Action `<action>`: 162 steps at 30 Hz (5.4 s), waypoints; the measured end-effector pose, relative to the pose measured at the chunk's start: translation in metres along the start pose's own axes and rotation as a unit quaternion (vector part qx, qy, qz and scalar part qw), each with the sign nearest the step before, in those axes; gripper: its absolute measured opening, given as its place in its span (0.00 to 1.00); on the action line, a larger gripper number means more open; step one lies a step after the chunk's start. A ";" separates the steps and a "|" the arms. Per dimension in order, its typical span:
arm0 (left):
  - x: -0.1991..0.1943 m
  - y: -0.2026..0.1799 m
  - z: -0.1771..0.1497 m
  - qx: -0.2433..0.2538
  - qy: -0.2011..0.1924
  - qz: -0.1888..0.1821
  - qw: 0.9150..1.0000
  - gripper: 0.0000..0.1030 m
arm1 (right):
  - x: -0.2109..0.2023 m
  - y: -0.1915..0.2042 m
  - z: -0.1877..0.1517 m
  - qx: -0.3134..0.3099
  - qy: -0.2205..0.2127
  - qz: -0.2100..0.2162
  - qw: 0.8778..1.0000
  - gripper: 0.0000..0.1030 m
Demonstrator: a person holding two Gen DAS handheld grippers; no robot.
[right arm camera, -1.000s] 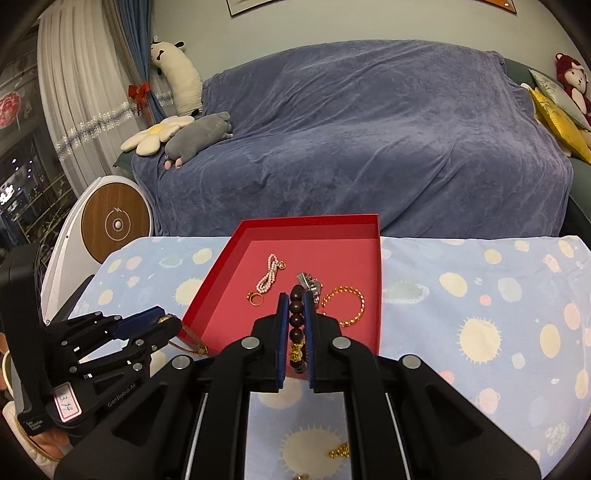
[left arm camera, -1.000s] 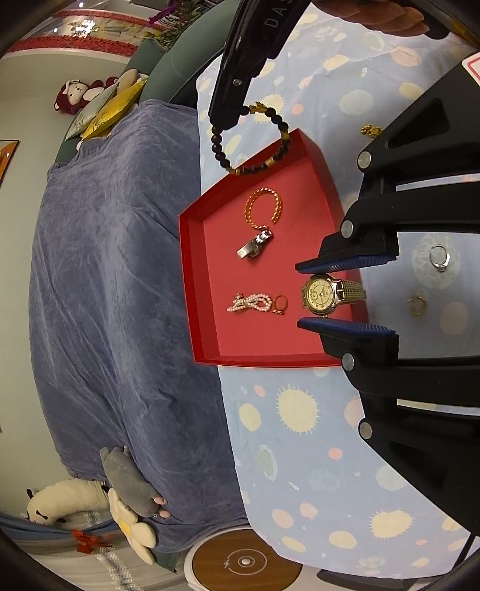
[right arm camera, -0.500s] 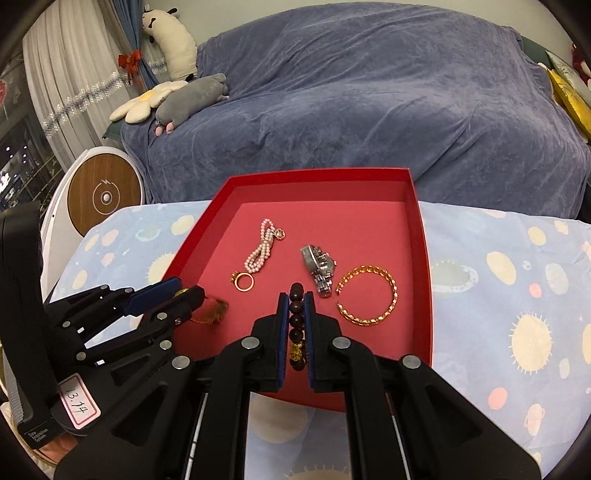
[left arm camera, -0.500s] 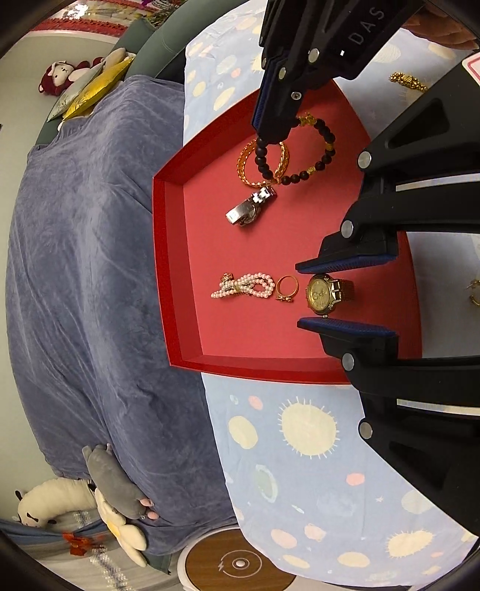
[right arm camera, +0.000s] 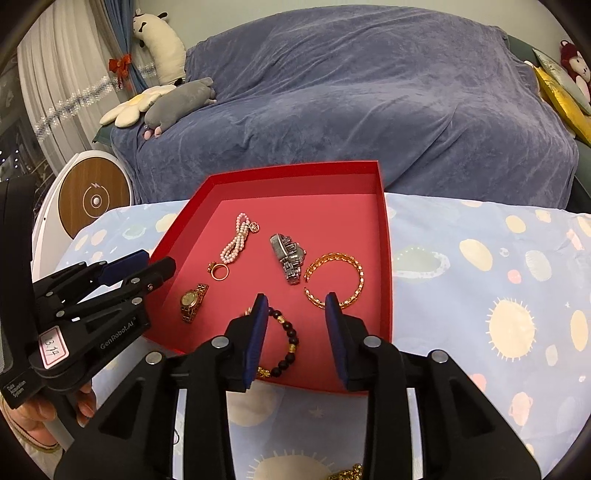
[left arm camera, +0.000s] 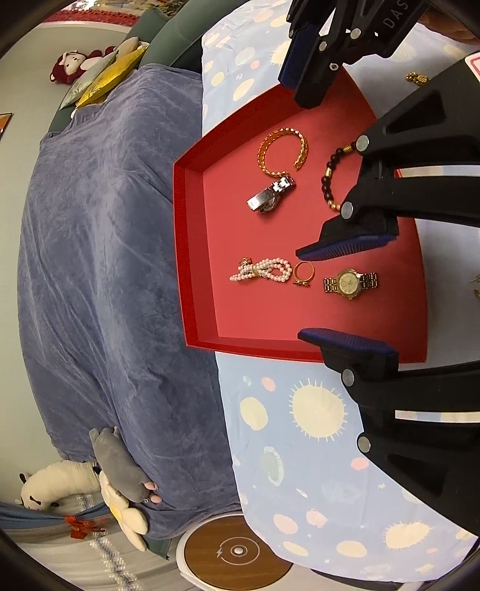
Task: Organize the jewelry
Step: 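Release the gold watch into the box with the left tool while the right tool releases the beaded bracelet, then grasp the gold hoop earring with the left tool while the right tool grasps the gold chain, then carry the hoop earring in the left tool while the right tool carries the gold chain over the red box, then open the left tool to drop the earring while the right tool drops the chain into the box, then grasp the silver ring with the left tool while the right tool grasps the small gold earring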
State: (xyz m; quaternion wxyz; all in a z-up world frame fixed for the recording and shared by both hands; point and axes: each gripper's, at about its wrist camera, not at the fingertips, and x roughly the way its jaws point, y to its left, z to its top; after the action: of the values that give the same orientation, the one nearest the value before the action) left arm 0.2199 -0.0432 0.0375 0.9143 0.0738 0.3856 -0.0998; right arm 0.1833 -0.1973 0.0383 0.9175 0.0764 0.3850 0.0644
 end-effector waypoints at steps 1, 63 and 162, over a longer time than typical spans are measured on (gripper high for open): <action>-0.007 0.002 -0.001 -0.002 -0.002 -0.001 1.000 0.42 | -0.007 -0.001 -0.001 0.000 -0.003 0.002 1.000 0.31; -0.016 0.011 -0.117 -0.018 0.050 -0.011 0.999 0.38 | -0.038 -0.020 -0.110 0.058 0.036 -0.054 0.996 0.12; -0.058 0.022 -0.006 -0.017 -0.009 0.050 0.999 0.55 | -0.074 0.014 -0.034 -0.035 -0.028 -0.023 0.999 0.36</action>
State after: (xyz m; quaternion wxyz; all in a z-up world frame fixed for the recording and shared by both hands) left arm 0.1817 -0.0133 0.0768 0.9227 0.0762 0.3748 -0.0484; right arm 0.1070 -0.1936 0.0687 0.9311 0.0373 0.3586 0.0548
